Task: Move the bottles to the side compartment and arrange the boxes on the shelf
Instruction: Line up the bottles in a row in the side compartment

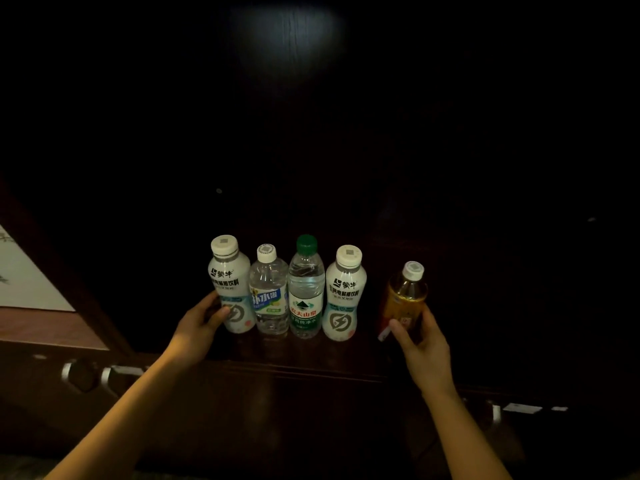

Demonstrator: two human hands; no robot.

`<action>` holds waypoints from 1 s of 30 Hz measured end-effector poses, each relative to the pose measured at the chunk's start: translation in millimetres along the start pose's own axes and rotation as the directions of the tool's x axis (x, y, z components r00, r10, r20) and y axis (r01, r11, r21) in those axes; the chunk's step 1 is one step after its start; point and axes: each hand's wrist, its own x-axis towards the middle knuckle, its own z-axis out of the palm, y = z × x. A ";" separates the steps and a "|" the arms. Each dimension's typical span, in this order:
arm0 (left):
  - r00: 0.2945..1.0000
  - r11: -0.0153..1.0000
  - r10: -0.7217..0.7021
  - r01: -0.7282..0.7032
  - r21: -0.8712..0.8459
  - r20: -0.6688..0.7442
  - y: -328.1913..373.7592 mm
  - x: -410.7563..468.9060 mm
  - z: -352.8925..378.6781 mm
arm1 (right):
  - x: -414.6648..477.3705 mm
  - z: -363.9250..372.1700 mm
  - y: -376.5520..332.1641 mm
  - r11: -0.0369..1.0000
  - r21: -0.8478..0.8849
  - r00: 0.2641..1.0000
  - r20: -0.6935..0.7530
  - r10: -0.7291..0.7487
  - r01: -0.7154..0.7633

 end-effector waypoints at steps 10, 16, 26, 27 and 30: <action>1.000 1.000 -0.014 0.014 -0.002 0.010 1.8 -2.8 -0.4 | -6.8 35.4 -6.1 0.999 -0.023 1.000 0.012 -0.029 0.029; 1.000 1.000 0.002 -0.002 0.004 0.023 2.5 -2.9 -0.3 | -6.1 35.1 -8.0 0.999 -0.029 1.000 0.009 -0.024 0.024; 1.000 0.998 0.021 -0.021 0.063 -0.002 2.7 -7.2 5.9 | -8.7 30.2 -15.3 0.995 -0.088 0.998 0.061 -0.035 0.040; 1.000 0.997 0.020 -0.020 0.070 -0.007 2.9 -8.5 6.9 | -9.0 28.5 -15.8 0.993 -0.108 0.996 0.079 -0.030 0.038; 1.000 0.991 0.029 -0.028 0.127 -0.004 1.9 -16.0 8.7 | -12.0 21.8 -15.3 0.989 -0.146 0.992 0.127 -0.002 0.021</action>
